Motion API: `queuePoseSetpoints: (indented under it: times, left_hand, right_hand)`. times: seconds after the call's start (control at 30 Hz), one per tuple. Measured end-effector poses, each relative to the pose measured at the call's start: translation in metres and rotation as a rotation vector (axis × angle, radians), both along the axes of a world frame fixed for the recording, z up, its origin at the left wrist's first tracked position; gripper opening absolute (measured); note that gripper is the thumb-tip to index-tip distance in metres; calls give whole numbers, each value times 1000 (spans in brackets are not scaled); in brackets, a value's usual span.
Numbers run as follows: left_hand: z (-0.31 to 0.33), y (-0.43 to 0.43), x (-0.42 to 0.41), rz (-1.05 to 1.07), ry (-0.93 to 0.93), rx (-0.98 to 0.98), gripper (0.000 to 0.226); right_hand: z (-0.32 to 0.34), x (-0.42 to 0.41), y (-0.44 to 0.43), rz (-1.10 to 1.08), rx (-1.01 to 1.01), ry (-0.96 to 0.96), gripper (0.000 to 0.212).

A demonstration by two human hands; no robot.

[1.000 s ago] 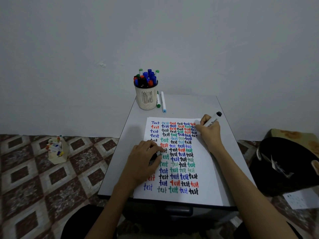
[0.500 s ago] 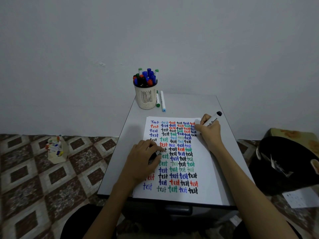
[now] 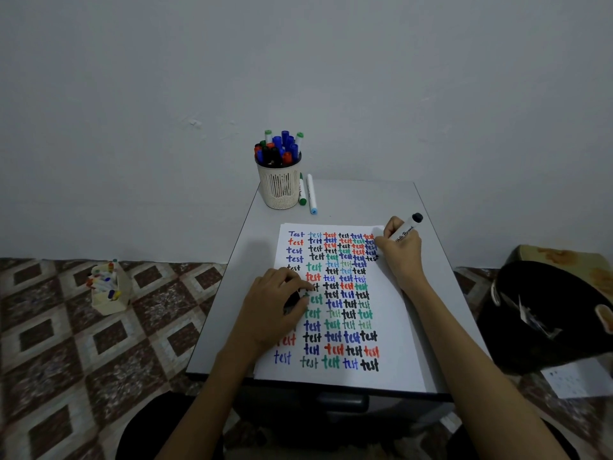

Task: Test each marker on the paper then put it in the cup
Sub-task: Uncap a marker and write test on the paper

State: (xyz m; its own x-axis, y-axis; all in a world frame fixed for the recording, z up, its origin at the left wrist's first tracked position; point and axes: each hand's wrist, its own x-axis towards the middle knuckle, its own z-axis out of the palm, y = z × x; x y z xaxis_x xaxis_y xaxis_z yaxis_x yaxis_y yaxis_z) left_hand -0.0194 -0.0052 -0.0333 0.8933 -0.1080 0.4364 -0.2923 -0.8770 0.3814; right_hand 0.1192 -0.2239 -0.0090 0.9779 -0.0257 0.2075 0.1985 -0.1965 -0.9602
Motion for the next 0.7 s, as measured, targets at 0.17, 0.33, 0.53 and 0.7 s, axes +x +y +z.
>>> queuePoseSetpoints:
  times: [0.17, 0.33, 0.53, 0.7]
  left_hand:
    - [0, 0, 1, -1, 11, -21, 32]
    - [2, 0, -1, -4, 12, -46, 31]
    - [4, 4, -5, -8, 44, -11, 48]
    - [3, 2, -5, -19, 64, -237, 41]
  right_hand:
    - [0, 2, -1, 11, 30, 38, 36]
    - [2, 1, -7, -87, 284, 45, 35]
    - [1, 0, -7, -70, 418, 11, 30]
    - [1, -1, -6, 61, 521, 32, 9]
